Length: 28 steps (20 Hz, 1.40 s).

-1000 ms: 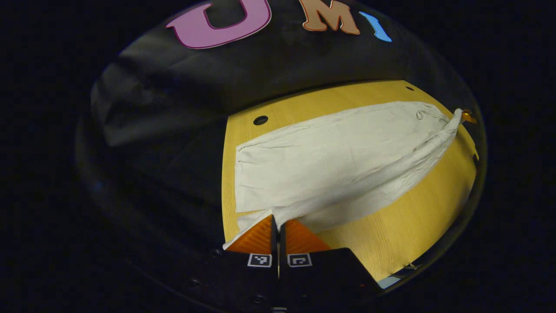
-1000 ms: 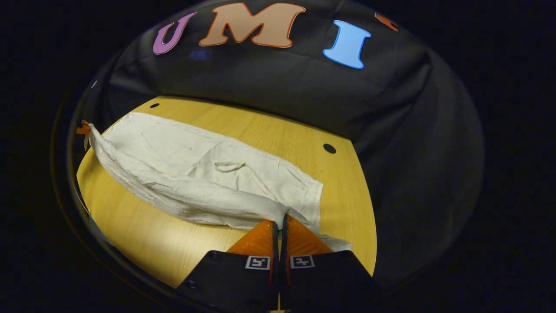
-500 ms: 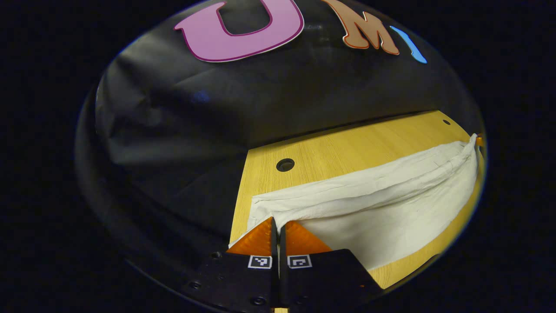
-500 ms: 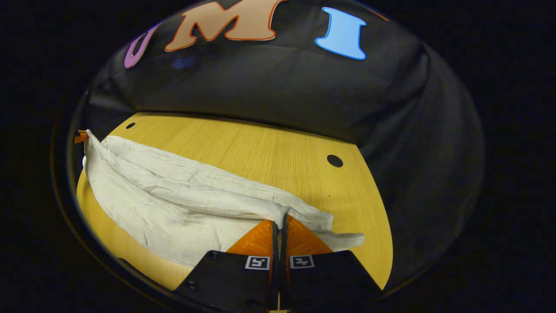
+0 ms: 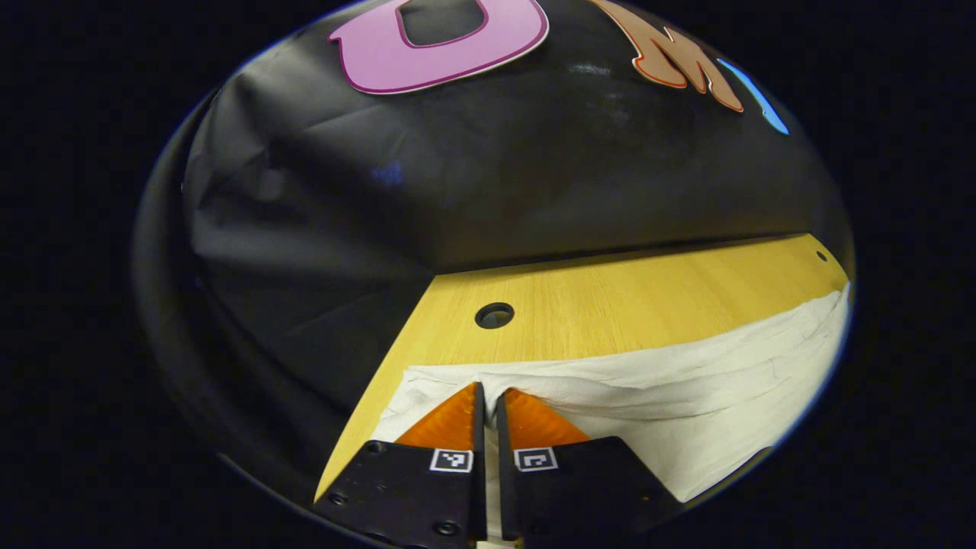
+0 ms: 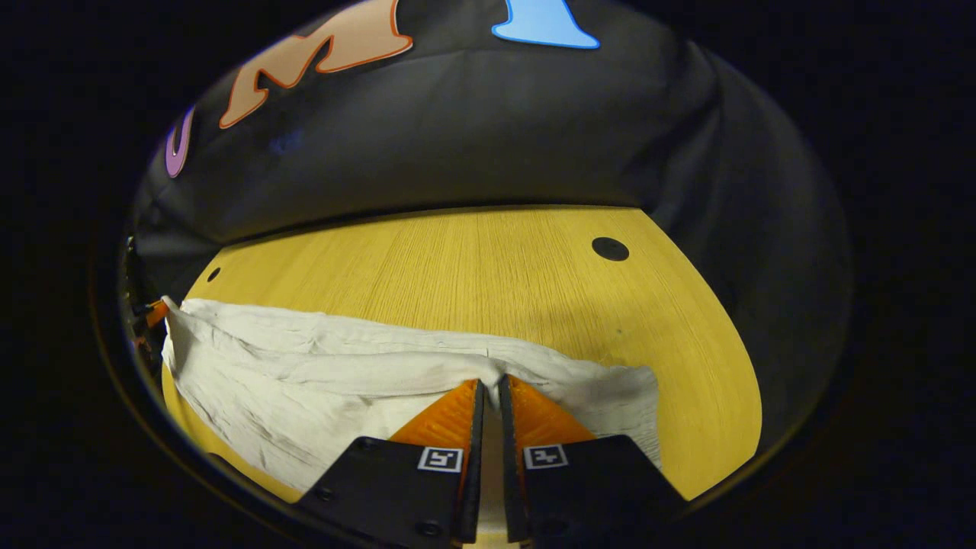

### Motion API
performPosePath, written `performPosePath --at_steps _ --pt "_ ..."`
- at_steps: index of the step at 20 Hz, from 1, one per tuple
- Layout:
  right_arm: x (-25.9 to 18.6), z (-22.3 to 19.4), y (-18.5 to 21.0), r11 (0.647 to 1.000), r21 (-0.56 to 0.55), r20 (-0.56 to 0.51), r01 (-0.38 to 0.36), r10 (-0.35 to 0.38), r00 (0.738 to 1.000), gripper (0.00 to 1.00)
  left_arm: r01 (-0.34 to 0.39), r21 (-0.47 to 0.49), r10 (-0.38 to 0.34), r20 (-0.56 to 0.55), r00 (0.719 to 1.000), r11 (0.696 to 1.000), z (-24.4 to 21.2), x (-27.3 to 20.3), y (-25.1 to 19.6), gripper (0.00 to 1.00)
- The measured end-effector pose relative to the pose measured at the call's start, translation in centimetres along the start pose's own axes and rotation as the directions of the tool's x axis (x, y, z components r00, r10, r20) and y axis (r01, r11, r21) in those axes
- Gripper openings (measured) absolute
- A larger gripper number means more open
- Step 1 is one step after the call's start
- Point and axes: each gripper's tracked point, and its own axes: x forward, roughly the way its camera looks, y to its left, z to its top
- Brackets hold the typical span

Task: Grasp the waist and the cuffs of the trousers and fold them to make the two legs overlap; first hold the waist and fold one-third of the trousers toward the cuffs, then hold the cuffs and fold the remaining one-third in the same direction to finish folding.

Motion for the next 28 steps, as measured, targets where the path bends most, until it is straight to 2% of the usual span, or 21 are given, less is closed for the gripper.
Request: performPosePath --at_steps 1,3,4,5,6,8,9,10,11,12,13,14,17,18,19,22,23,24,28 --pt "0.2 0.5 0.7 0.999 0.036 0.008 -0.031 0.031 0.999 0.12 -0.001 -0.006 0.001 -0.007 1.0 1.0 -0.5 -0.2 -0.3 0.37" --pt "-0.8 1.5 1.3 0.99 0.126 0.026 -0.07 0.067 0.997 0.88 -0.021 -0.017 0.022 0.016 1.0 1.0 0.0 -0.1 -0.3 1.0" --pt "-1.4 2.0 0.9 0.985 0.161 0.046 -0.068 0.061 0.997 0.9 -0.015 -0.025 0.017 0.045 0.999 1.0 0.7 -0.9 -0.5 0.97" --pt "-2.4 2.5 0.3 0.978 0.199 0.066 -0.064 0.052 0.996 0.87 0.0 -0.03 0.002 0.066 0.998 1.0 1.5 -1.9 -0.9 0.97" --pt "-3.3 3.0 -0.5 0.969 0.241 0.083 -0.061 0.042 0.996 0.94 0.017 -0.028 -0.014 0.085 0.996 0.999 2.2 -2.8 -1.3 0.96" --pt "-5.3 3.3 -2.3 0.94 0.338 0.109 -0.046 0.01 0.994 0.92 0.035 -0.022 -0.032 0.119 0.992 0.999 3.1 -4.5 -1.7 0.97" --pt "-6.2 3.2 -3.7 0.926 0.377 0.124 -0.032 -0.016 0.992 0.92 0.047 -0.029 -0.043 0.135 0.99 0.998 3.4 -5.5 -1.9 0.96" --pt "-7.2 2.9 -5.0 0.915 0.403 0.132 -0.014 -0.043 0.99 0.96 0.066 -0.043 -0.059 0.147 0.987 0.997 3.7 -6.4 -2.2 0.96" --pt "-8.1 2.3 -6.2 0.906 0.424 0.134 0.001 -0.064 0.989 0.92 0.076 -0.056 -0.066 0.154 0.986 0.996 3.5 -7.5 -2.6 0.96" --pt "-8.8 1.5 -7.3 0.894 0.448 0.127 0.015 -0.08 0.989 0.96 0.083 -0.068 -0.071 0.157 0.985 0.994 3.5 -8.4 -2.8 0.96" --pt "-9.1 0.6 -8.2 0.877 0.479 0.116 0.025 -0.092 0.989 0.96 0.089 -0.078 -0.076 0.158 0.985 0.993 3.4 -9.0 -2.9 0.96" --pt "-9.3 -0.2 -8.8 0.857 0.515 0.109 0.032 -0.102 0.989 0.92 0.098 -0.084 -0.084 0.161 0.983 0.992 3.5 -9.5 -3.1 0.96" --pt "-9.2 -2.7 -10.3 0.792 0.61 0.099 0.026 -0.109 0.989 0.92 0.106 -0.084 -0.089 0.186 0.979 0.991 3.9 -11.8 -3.3 0.97" --pt "-9.3 -3.4 -10.5 0.776 0.631 0.099 0.024 -0.111 0.989 0.92 0.102 -0.088 -0.083 0.195 0.977 0.991 4.2 -12.3 -3.2 0.97" --pt "-9.1 -4.1 -10.7 0.761 0.648 0.098 0.026 -0.118 0.988 0.97 0.098 -0.097 -0.076 0.206 0.976 0.99 4.5 -12.9 -3.1 0.96" --pt "-8.1 -6.1 -10.8 0.719 0.694 0.077 0.034 -0.121 0.99 0.96 0.09 -0.113 -0.066 0.196 0.978 0.99 4.3 -14.1 -3.1 0.96" --pt "-7.7 -6.6 -10.8 0.71 0.703 0.07 0.039 -0.124 0.99 0.92 0.086 -0.112 -0.063 0.191 0.979 0.99 4.2 -14.4 -3.0 0.96" --pt "-7.3 -7.0 -10.8 0.705 0.707 0.067 0.043 -0.127 0.99 0.97 0.082 -0.11 -0.059 0.194 0.979 0.991 4.1 -14.7 -2.9 0.97" --pt "-6.2 -8.5 -11.4 0.697 0.715 0.046 0.061 -0.135 0.99 0.97 0.06 -0.127 -0.035 0.19 0.981 0.99 3.9 -15.8 -2.6 0.96"
